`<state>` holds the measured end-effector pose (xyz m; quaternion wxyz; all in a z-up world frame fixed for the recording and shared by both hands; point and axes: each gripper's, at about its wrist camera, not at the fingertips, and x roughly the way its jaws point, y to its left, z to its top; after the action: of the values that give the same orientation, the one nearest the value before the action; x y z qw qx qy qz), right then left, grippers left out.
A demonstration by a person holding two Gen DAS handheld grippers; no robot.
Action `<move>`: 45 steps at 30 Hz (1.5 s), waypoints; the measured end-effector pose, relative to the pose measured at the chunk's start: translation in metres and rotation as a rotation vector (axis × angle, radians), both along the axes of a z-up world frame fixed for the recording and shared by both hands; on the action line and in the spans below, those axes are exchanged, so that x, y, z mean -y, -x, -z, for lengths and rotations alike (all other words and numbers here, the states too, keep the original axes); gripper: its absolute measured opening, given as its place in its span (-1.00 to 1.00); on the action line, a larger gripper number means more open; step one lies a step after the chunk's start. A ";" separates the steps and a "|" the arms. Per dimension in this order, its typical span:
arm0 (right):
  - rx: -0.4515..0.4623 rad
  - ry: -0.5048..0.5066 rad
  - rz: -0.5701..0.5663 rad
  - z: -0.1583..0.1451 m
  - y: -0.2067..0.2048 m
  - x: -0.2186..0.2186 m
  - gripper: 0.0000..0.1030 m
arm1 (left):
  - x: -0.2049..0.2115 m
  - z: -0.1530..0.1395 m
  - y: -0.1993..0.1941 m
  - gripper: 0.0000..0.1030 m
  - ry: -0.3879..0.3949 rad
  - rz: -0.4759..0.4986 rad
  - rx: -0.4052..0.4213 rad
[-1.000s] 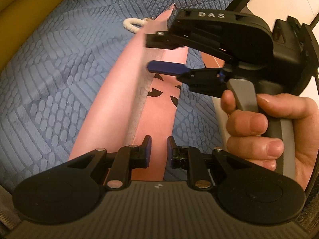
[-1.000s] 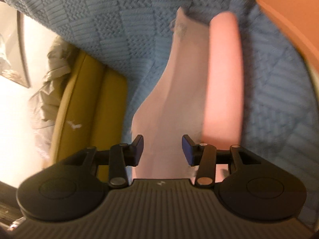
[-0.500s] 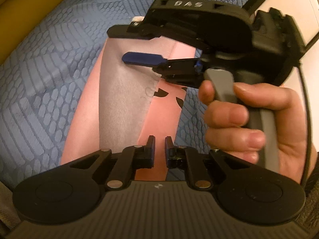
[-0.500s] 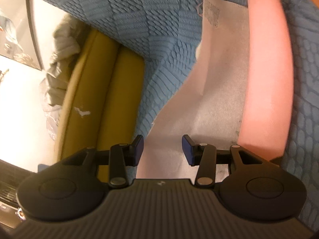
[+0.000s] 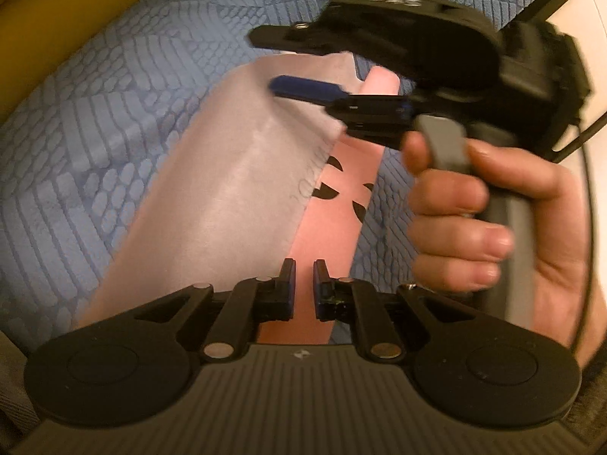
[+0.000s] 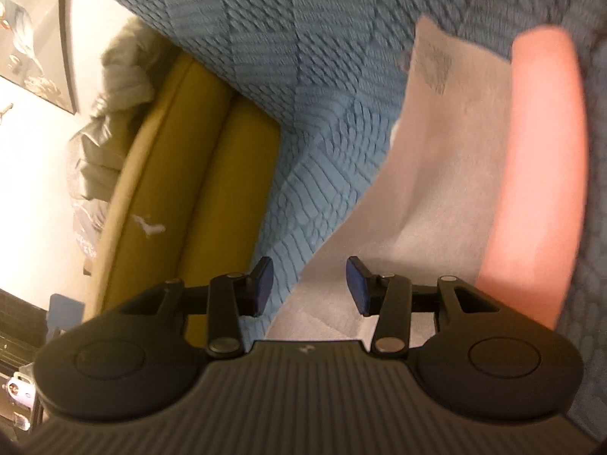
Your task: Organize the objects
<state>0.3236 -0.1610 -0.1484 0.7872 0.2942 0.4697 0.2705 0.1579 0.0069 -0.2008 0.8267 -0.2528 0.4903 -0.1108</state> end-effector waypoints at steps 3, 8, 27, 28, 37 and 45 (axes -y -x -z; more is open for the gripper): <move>0.046 0.060 0.026 -0.013 0.012 0.007 -0.11 | 0.000 -0.001 0.000 -0.74 -0.020 -0.007 0.011; 0.110 0.117 0.102 -0.034 0.040 0.029 -0.10 | -0.001 -0.001 0.001 -0.74 -0.041 -0.012 0.017; -0.075 0.201 0.227 0.001 0.059 0.054 -0.21 | 0.000 -0.002 0.001 -0.74 -0.051 -0.008 0.020; -0.076 0.208 0.226 0.001 0.059 0.052 -0.31 | 0.000 -0.002 0.002 -0.74 -0.051 -0.009 0.019; -0.142 0.184 0.214 0.012 0.059 0.050 -0.83 | 0.000 -0.003 0.002 -0.74 -0.037 -0.013 0.017; -0.104 0.280 0.173 0.001 0.066 0.049 -0.84 | 0.002 -0.009 0.002 -0.14 -0.021 0.029 0.051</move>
<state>0.2581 -0.2096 -0.1496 0.8153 0.2347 0.5160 0.1181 0.1563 0.0045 -0.1919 0.8397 -0.2342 0.4738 -0.1243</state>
